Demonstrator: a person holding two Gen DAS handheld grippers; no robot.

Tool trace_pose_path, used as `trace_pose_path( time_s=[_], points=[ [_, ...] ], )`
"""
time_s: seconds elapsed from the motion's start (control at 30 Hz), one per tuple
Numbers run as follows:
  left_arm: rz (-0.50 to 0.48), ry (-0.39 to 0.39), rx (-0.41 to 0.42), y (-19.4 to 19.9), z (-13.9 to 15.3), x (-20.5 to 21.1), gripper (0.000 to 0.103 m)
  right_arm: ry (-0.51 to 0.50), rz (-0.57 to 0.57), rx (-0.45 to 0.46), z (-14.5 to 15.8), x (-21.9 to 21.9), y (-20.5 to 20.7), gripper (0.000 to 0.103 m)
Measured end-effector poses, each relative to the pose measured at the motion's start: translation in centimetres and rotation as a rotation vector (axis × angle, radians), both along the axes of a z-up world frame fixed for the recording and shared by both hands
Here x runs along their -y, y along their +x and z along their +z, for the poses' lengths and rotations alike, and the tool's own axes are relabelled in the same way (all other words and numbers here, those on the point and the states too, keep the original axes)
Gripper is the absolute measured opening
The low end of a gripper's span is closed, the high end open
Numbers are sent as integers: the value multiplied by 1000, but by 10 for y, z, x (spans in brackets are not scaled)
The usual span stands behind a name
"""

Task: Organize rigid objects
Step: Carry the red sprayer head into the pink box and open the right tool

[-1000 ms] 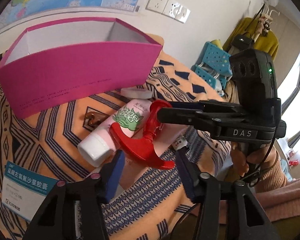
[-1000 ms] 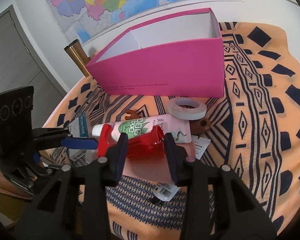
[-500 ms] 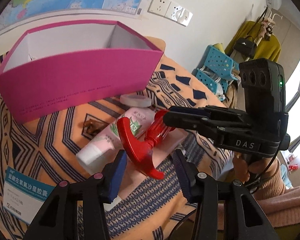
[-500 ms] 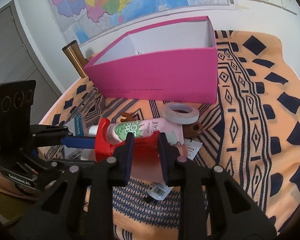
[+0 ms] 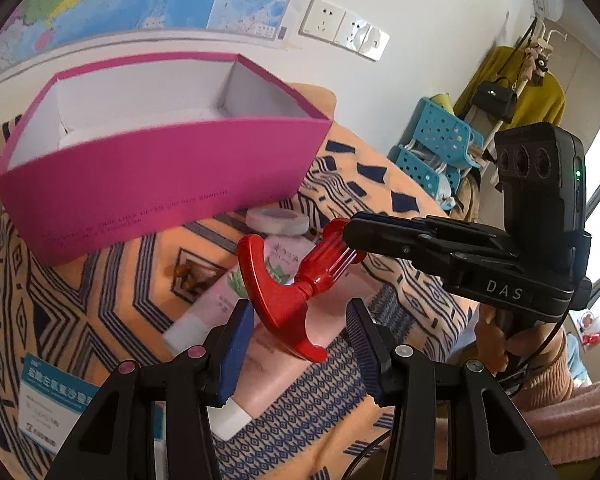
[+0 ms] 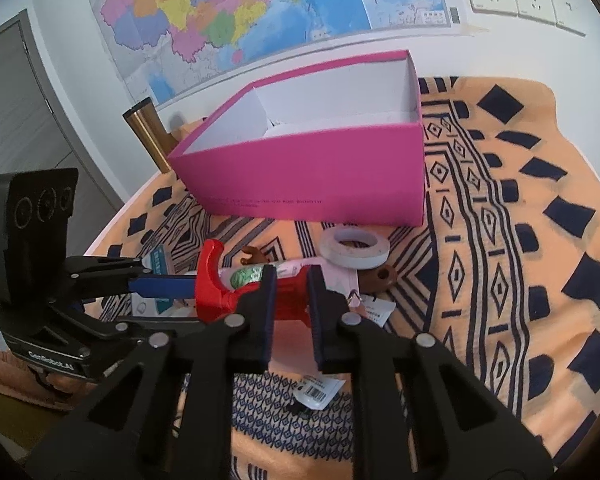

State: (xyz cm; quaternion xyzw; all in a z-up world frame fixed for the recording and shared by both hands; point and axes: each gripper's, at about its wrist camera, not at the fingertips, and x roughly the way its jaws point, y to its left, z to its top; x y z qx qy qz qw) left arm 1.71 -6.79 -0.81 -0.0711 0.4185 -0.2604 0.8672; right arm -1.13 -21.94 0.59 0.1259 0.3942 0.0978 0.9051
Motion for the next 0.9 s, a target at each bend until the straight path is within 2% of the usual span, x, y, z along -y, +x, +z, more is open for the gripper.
trace_pose_path(
  time_s=[0.17, 0.53, 0.77, 0.9],
  points=[
    [5, -6, 43, 6, 17, -4, 48, 15, 5, 41, 16, 2, 6, 18],
    [39, 43, 150, 32, 58, -5, 48, 0, 14, 146, 55, 7, 28, 18],
    [69, 86, 229, 57, 90, -12, 48, -3, 18, 211, 80, 15, 56, 18],
    [104, 103, 238, 79, 97, -17, 48, 20, 24, 215, 85, 20, 79, 20]
  ],
)
